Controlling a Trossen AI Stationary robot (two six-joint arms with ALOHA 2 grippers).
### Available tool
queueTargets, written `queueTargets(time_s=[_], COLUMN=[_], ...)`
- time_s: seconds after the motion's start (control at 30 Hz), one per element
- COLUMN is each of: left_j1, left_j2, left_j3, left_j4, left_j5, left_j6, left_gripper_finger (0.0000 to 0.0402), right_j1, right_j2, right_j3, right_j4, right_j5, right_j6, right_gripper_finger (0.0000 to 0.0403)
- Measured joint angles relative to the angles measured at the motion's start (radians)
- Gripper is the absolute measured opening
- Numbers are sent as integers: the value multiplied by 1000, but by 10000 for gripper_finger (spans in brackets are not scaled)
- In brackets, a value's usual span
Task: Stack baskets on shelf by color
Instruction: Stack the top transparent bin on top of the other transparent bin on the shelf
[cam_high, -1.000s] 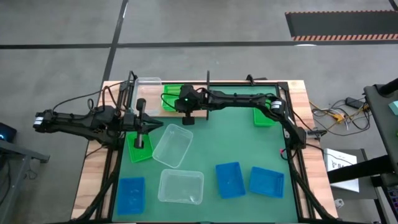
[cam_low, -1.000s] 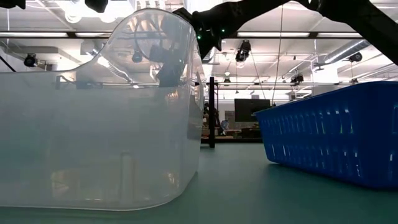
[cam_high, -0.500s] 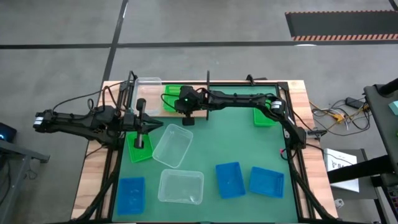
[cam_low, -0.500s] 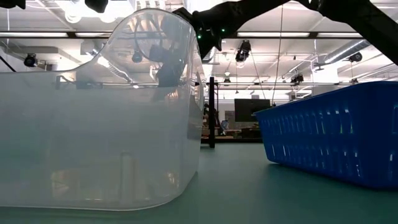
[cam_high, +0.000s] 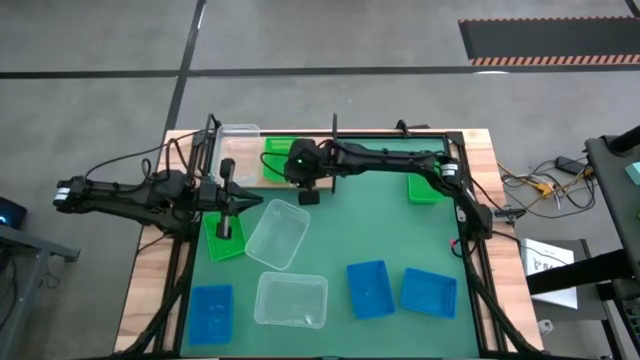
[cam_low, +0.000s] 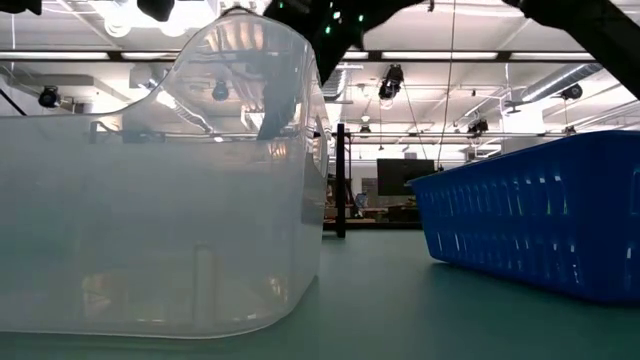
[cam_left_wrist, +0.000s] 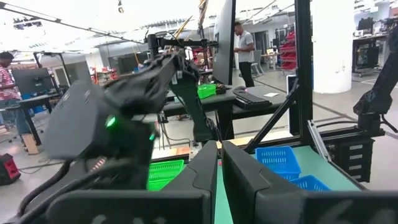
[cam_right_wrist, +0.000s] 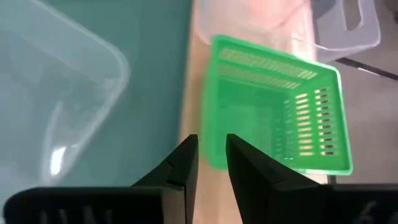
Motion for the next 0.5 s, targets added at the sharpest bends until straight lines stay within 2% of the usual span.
queueTargets(time_s=[0.23, 0.5], left_j1=[-1, -62], left_j2=[34, 123], left_j3=[0, 1], left_j4=[-1, 48], left_j5=[2, 2], left_j6=[-52, -57], left_gripper_finger=[8, 8], right_j1=[102, 282], right_j2=[-139, -334], right_j3=[-38, -255], right_j4=[-149, -110], right_j5=[0, 6], right_j6=[54, 172], right_gripper_finger=[54, 39])
